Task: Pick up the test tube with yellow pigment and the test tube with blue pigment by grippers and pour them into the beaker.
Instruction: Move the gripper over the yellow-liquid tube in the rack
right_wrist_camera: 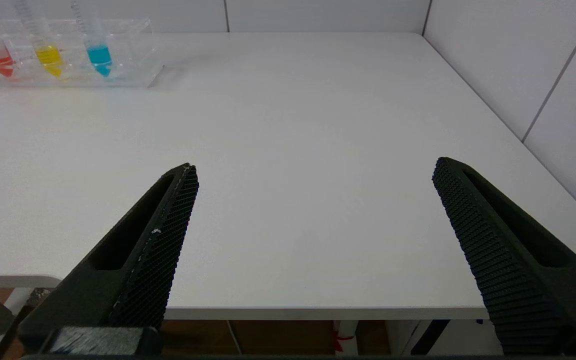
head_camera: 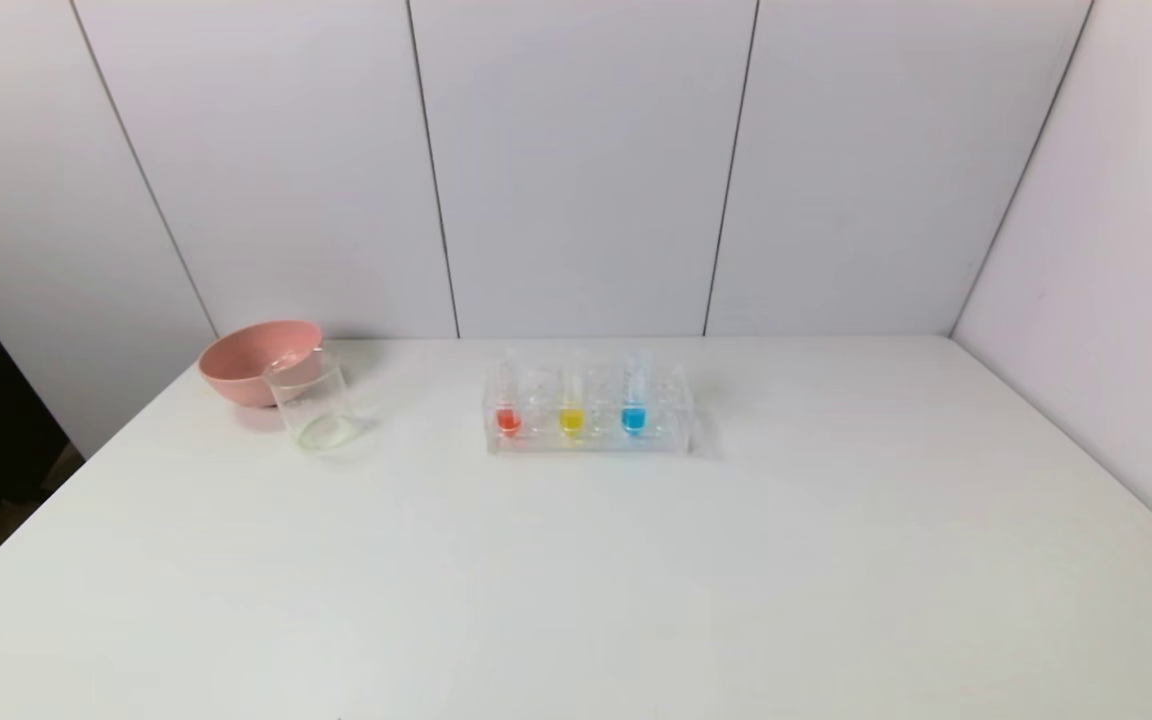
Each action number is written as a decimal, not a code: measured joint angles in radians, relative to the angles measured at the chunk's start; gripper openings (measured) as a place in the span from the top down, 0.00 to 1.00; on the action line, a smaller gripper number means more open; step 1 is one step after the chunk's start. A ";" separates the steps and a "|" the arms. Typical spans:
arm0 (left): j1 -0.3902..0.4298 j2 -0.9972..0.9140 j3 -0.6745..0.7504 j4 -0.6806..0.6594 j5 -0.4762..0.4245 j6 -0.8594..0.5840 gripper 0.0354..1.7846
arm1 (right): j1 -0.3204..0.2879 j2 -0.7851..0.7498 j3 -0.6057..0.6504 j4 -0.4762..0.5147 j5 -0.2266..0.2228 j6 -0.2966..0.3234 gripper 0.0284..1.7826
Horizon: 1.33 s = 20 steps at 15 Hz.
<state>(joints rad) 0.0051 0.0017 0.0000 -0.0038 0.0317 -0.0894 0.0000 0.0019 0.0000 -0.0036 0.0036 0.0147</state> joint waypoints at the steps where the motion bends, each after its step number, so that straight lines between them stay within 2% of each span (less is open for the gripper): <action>1: 0.000 0.000 0.000 0.000 0.001 0.000 0.01 | 0.000 0.000 0.000 0.000 0.000 0.002 0.04; 6: 0.000 0.000 -0.004 0.000 0.005 0.008 0.01 | 0.000 0.000 0.000 0.001 -0.001 0.003 0.04; 11: -0.005 0.111 -0.201 0.054 -0.018 -0.028 0.01 | 0.000 0.000 0.000 0.001 -0.001 0.002 0.04; 15: -0.007 0.424 -0.392 -0.038 -0.035 -0.051 0.01 | 0.000 0.000 0.000 0.001 -0.001 0.002 0.04; 18: -0.030 0.740 -0.528 -0.241 -0.035 -0.055 0.01 | 0.000 -0.001 0.000 0.001 -0.001 0.002 0.04; 20: -0.107 0.943 -0.612 -0.374 -0.001 -0.058 0.01 | 0.000 -0.001 0.000 0.001 -0.001 0.002 0.04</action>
<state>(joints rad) -0.1015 0.9449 -0.6119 -0.3781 0.0311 -0.1472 0.0000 0.0013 0.0000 -0.0028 0.0028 0.0168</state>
